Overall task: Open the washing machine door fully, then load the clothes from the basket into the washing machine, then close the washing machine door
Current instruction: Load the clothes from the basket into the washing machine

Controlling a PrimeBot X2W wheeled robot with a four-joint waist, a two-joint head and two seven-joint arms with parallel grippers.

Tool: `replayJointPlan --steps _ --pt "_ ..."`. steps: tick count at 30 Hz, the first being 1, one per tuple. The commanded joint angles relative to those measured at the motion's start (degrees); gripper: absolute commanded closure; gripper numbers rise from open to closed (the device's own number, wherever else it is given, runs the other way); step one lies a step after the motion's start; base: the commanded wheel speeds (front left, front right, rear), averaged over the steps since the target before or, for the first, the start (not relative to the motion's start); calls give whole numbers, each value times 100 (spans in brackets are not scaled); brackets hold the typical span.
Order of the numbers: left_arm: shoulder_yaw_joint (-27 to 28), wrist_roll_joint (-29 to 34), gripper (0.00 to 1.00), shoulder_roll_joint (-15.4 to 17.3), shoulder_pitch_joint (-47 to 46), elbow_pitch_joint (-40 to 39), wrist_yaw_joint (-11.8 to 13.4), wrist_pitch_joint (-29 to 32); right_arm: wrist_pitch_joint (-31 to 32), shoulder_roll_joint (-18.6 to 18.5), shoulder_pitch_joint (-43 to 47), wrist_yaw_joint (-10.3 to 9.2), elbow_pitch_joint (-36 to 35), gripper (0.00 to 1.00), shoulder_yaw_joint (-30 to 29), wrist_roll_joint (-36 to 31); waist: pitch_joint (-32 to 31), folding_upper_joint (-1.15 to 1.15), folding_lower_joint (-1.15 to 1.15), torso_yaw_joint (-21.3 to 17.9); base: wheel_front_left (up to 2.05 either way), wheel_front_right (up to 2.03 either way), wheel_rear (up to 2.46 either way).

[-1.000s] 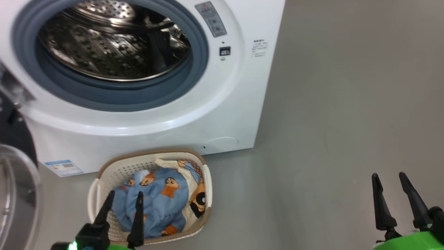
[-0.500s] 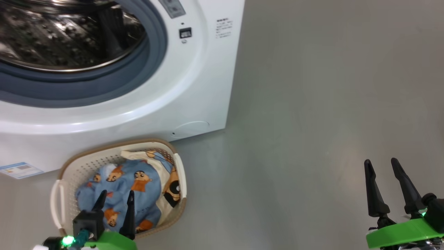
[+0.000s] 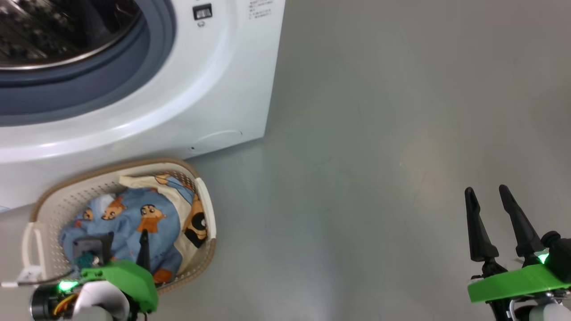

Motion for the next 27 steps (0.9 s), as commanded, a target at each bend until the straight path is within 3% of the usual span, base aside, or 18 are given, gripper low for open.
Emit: replayJointPlan --steps 1,13,27 --pt "225 -94 0 139 -201 -1 0 33 -68 -114 -115 9 -104 0 132 52 235 0 0 -110 0 0 0" --pt "484 -577 0 236 -1144 1306 -58 658 -68 -179 -469 9 -139 0 208 194 944 0 0 -228 0 0 0" --pt "405 -638 0 382 -2421 2341 -46 664 -68 -300 -997 9 -248 0 349 396 1963 0 0 -251 0 0 0"
